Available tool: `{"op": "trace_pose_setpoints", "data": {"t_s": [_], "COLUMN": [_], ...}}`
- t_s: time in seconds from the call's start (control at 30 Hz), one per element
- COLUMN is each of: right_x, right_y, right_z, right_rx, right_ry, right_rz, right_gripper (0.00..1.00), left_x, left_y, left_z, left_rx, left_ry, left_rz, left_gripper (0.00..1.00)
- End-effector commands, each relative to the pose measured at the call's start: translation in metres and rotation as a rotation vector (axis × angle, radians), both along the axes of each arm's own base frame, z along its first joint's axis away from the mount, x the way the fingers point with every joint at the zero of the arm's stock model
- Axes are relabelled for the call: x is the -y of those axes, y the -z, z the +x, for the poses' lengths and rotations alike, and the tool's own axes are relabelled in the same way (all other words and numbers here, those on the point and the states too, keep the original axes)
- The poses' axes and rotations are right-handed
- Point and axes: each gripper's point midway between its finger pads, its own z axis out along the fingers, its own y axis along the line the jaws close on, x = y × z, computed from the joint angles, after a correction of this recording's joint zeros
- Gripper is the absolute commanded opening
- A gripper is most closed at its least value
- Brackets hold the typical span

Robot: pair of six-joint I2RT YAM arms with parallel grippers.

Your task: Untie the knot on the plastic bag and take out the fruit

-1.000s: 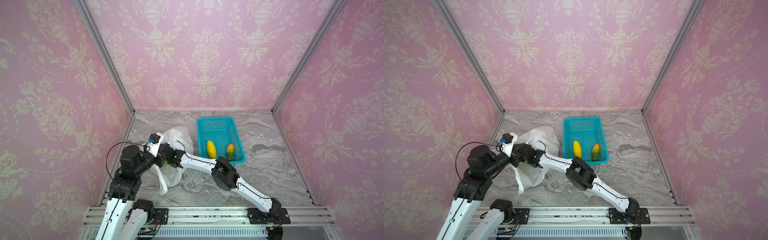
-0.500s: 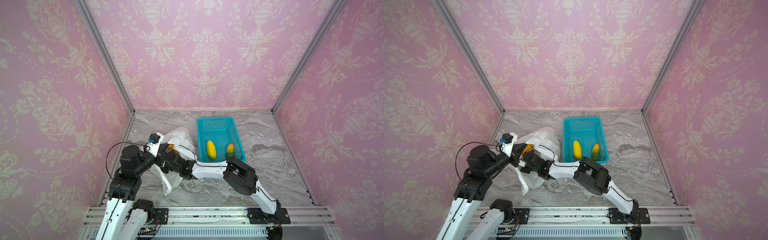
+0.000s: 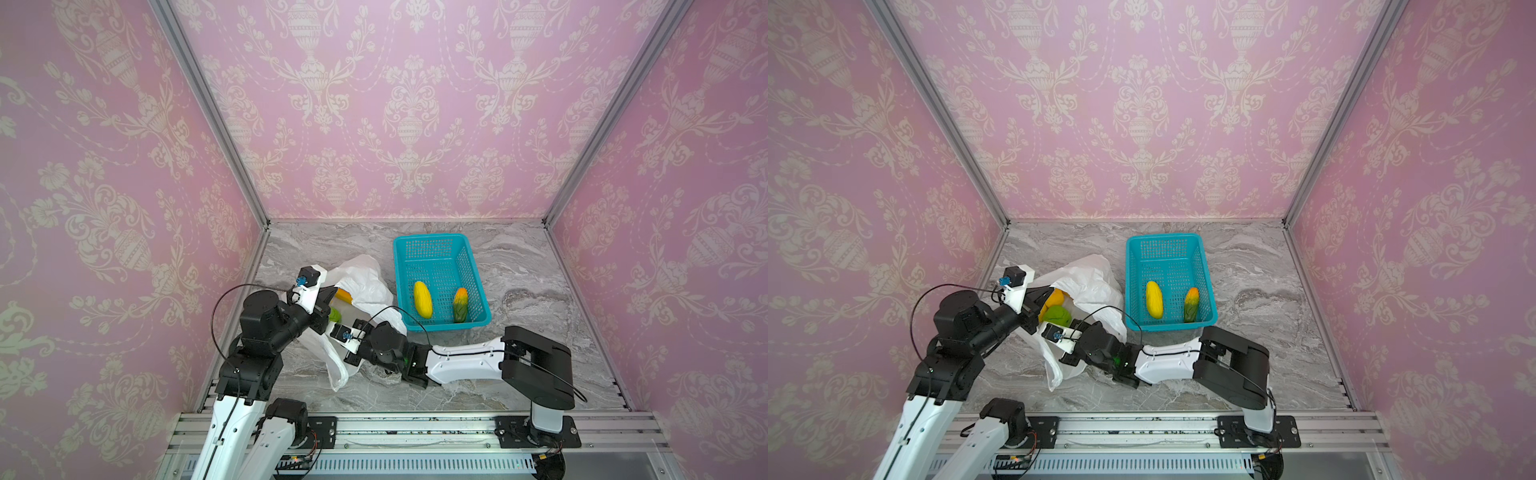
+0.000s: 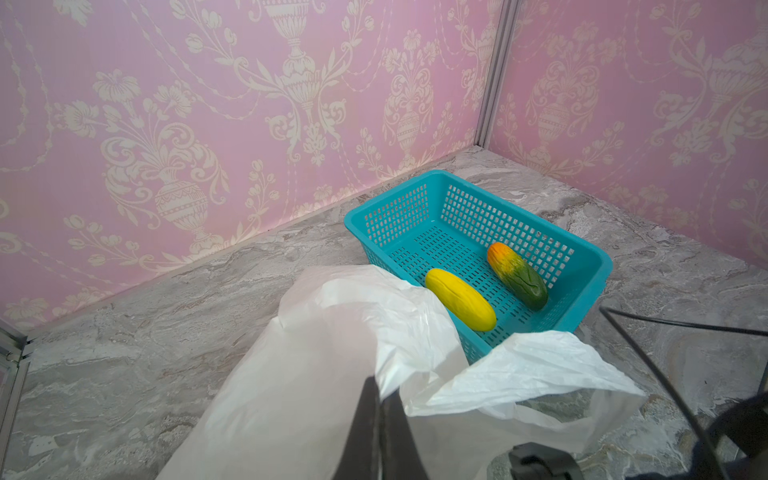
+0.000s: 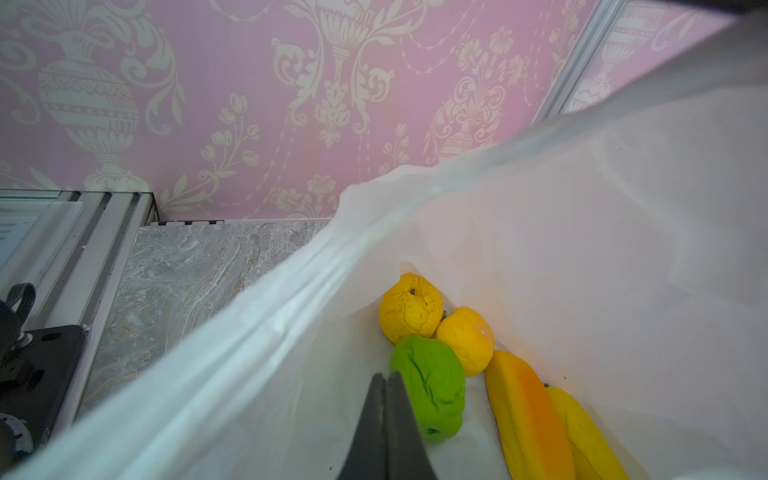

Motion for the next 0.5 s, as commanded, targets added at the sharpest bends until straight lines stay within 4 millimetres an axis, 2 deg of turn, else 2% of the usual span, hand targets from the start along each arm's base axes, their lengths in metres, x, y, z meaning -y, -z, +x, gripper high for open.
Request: {"op": "trace_pose_setpoints", "data": {"t_s": [0.0,0.2,0.47], "right_x": [0.016,0.042,0.045], "right_y": [-0.017,-0.026,-0.032], "right_z": [-0.011,-0.021,-0.026], "right_rx": [0.007,-0.009,-0.040], "right_ry": [0.020,0.011,-0.008], "right_rz": [0.085,0.123,0.153], "right_gripper": [0.00,0.00,0.00], "left_x": [0.002,0.002,0.002], "left_y": [-0.006,-0.006,-0.006], "left_z": [-0.003,-0.003,-0.003], "left_rx": [0.013,0.012,0.013], "left_ry": [0.013,0.012,0.013], "left_rz": [-0.025,-0.024,-0.024], "left_gripper": [0.00,0.00,0.00]}}
